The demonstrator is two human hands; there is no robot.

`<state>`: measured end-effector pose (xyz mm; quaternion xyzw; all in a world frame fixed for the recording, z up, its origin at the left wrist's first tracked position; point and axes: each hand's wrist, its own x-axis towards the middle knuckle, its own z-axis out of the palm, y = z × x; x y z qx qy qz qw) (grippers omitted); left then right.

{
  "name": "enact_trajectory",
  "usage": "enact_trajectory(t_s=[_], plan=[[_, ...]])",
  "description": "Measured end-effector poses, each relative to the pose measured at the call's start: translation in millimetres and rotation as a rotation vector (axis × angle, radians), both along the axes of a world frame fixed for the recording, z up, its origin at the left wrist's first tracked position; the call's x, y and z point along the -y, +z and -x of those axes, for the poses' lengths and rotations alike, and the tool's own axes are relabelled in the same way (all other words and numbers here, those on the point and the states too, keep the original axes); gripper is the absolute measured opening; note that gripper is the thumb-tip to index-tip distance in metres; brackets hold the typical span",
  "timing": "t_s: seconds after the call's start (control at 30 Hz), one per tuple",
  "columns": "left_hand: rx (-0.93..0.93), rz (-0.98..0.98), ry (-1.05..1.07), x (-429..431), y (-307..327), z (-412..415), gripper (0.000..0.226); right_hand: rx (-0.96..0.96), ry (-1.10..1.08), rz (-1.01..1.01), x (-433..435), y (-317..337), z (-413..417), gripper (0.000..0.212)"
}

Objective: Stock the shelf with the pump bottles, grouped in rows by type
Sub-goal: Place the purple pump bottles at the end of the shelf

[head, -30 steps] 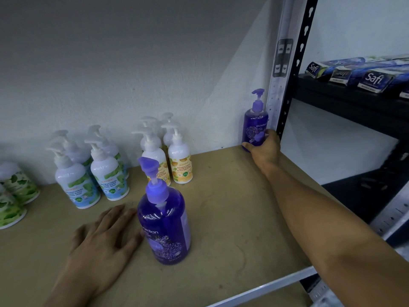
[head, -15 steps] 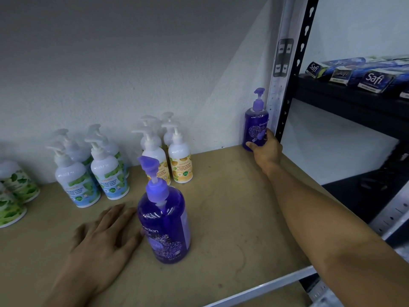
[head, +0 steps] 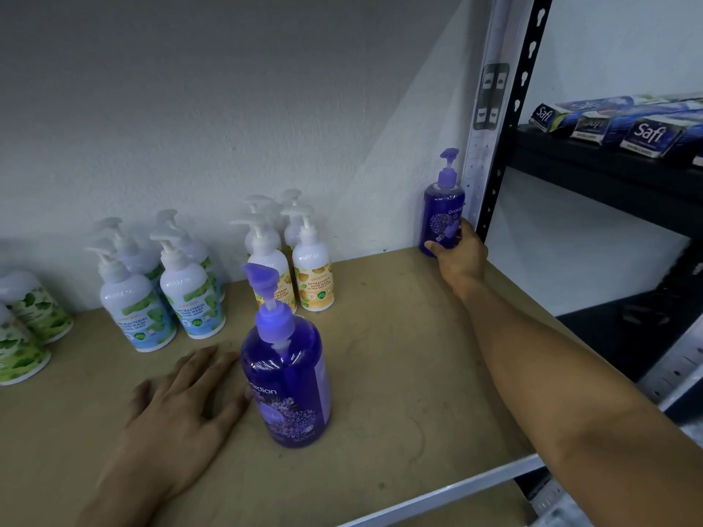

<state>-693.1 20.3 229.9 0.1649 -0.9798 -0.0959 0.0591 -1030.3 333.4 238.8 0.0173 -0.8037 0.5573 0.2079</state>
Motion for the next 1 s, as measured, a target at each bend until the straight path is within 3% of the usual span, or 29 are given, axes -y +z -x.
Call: enact_trajectory(t_s=[0.5,0.7,0.77,0.87,1.0], plan=[[-0.010,0.005,-0.007,2,-2,1,0.112,0.026,-0.011,-0.009,1,1,-2,0.062],[-0.044,0.006,-0.014,3,-5,0,0.107,0.054,-0.094,-0.012,22,4,-54,0.073],[-0.047,0.008,-0.009,2,-4,-1,0.107,0.098,0.047,0.022,34,12,-94,0.061],[-0.045,0.013,-0.004,0,-2,-2,0.109,0.143,0.540,0.156,49,24,-165,0.043],[-0.046,0.009,0.003,-1,0,-3,0.114,0.229,1.130,0.106,58,28,-237,0.073]])
